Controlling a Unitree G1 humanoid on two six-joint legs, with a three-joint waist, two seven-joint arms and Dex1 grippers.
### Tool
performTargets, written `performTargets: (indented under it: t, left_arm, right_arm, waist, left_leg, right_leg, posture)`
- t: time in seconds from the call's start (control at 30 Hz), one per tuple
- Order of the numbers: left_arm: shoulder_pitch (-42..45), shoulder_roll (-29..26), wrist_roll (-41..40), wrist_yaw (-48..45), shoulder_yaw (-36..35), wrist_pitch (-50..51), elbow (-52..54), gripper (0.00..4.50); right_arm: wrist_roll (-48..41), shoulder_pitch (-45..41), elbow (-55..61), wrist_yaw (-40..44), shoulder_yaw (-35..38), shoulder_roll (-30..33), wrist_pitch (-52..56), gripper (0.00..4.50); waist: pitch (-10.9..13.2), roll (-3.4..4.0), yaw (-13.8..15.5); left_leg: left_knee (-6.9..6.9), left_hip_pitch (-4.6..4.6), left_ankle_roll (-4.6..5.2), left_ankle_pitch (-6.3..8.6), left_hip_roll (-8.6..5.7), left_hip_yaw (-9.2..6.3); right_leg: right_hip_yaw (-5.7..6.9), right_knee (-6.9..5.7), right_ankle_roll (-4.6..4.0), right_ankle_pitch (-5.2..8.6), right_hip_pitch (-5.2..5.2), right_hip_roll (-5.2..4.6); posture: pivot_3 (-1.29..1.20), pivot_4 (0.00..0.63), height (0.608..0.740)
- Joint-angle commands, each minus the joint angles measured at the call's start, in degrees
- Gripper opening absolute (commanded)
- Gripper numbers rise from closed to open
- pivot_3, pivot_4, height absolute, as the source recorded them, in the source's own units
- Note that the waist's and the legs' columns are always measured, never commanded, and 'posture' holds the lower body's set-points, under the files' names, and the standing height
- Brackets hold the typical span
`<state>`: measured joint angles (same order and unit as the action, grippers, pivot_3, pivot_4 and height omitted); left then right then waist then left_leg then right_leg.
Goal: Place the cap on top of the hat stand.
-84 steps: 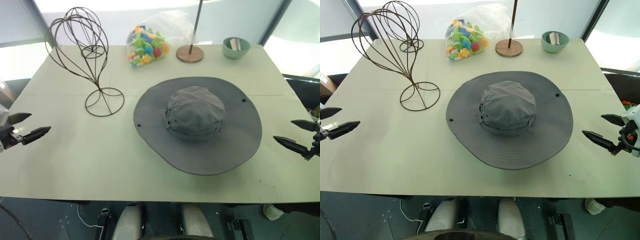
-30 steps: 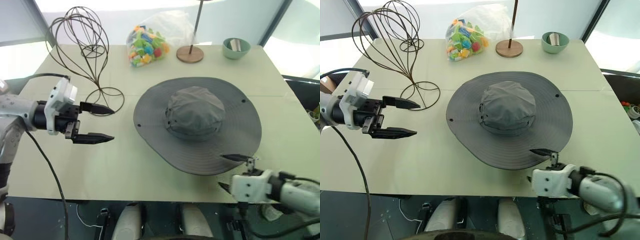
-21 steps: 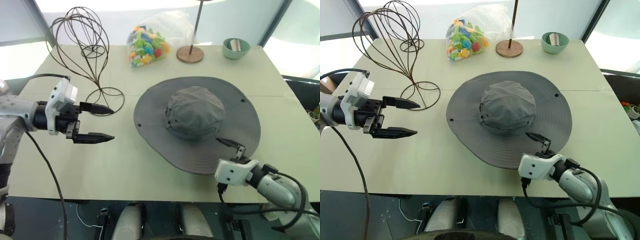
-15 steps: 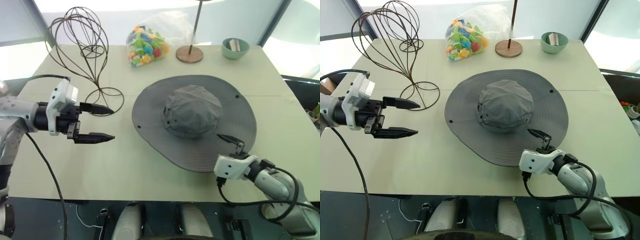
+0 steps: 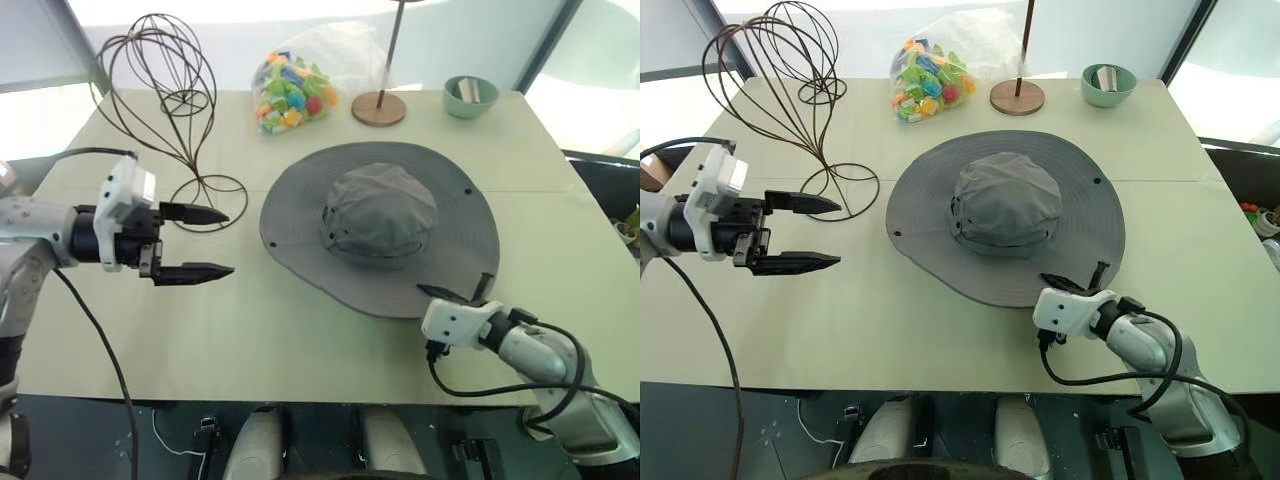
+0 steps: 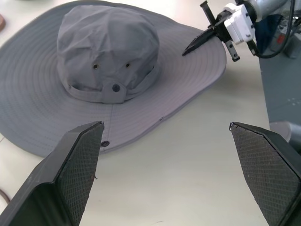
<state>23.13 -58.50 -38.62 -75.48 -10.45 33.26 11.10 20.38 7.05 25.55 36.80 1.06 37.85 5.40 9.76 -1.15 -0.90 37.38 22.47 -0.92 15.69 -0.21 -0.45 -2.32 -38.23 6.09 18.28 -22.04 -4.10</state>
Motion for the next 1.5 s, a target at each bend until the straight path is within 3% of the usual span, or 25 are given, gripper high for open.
performTargets:
  t: [0.03, 0.3, 0.5, 0.7, 0.97, 1.23, 1.5]
  left_arm:
    - [-0.1, -0.2, -2.5, 2.1, -4.2, 1.4, 1.9, 4.50]
    - [-3.2, 0.9, -11.3, 10.5, -16.0, 9.2, 4.4, 4.50]
    - [-6.7, 1.8, -16.1, 16.9, -24.4, 12.6, 7.3, 4.50]
    - [-10.5, 2.1, -19.7, 21.5, -33.2, 14.0, 8.9, 4.50]
    - [-15.6, 1.4, -23.1, 26.2, -45.7, 15.9, 8.7, 4.50]
    - [-21.3, 0.9, -23.2, 27.9, -55.0, 16.4, 8.0, 4.50]
    - [-24.0, -0.9, -24.3, 28.6, -61.5, 17.9, 7.4, 4.50]
  right_arm:
    - [-10.4, -4.0, 4.9, 2.7, 5.3, -1.6, 6.5, 0.01]
    - [-31.9, -24.9, 4.8, 5.6, 13.8, -0.7, 24.1, 0.01]
    - [-37.8, -47.0, -7.2, 5.1, 12.2, 0.2, 29.5, 0.01]
    - [-28.0, -71.2, -37.0, 5.5, 0.9, -2.2, 13.4, 0.01]
    - [-14.8, -91.7, -70.9, 0.0, -9.4, -11.1, -15.1, 0.01]
    - [-8.0, -102.2, -84.2, -5.3, -14.0, -20.8, -31.1, 0.01]
    - [2.7, -101.6, -87.1, -13.7, -21.4, -23.9, -44.0, 0.01]
  waist:
    - [0.0, 0.01, 0.0]
    - [0.0, 0.04, -0.3]
    - [0.0, 0.07, -0.3]
    - [0.1, 0.10, -1.0]
    - [0.1, 0.10, -3.2]
    - [0.1, 0.12, -4.8]
    - [0.1, 0.07, -4.6]
  left_leg:
    - [0.00, 0.00, 0.00, 0.00, 0.00, -0.02]
    - [-0.04, 0.01, 0.00, 0.00, 0.02, -0.04]
    - [-0.05, 0.06, 0.00, 0.00, 0.00, -0.03]
    - [-0.20, 0.07, -0.03, -0.01, -0.04, 0.09]
    - [-0.14, 0.85, -0.30, -0.17, -0.09, 0.14]
    - [-0.20, 0.95, -0.57, -0.32, -0.08, 0.11]
    - [-0.20, 0.95, -0.71, -0.39, -0.13, 0.06]
  right_leg:
    - [0.00, -0.01, 0.00, 0.00, 0.00, 0.00]
    - [0.00, -0.06, 0.00, 0.00, -0.09, -0.02]
    - [0.00, -0.09, -0.01, -0.01, -0.20, -0.09]
    - [0.03, -0.10, -0.05, -0.03, -0.35, -0.32]
    - [0.02, -0.26, -0.04, -0.04, -1.22, -0.41]
    - [0.01, -0.78, -0.03, -0.04, -1.53, -0.40]
    - [0.02, -0.77, -0.04, -0.04, -1.52, -0.47]
  posture:
    - [0.00, 0.150, 0.739]
    - [0.00, 0.150, 0.739]
    - [0.00, 0.150, 0.739]
    - [0.00, 0.150, 0.739]
    - [0.00, 0.150, 0.739]
    - [0.00, 0.150, 0.739]
    - [0.00, 0.150, 0.739]
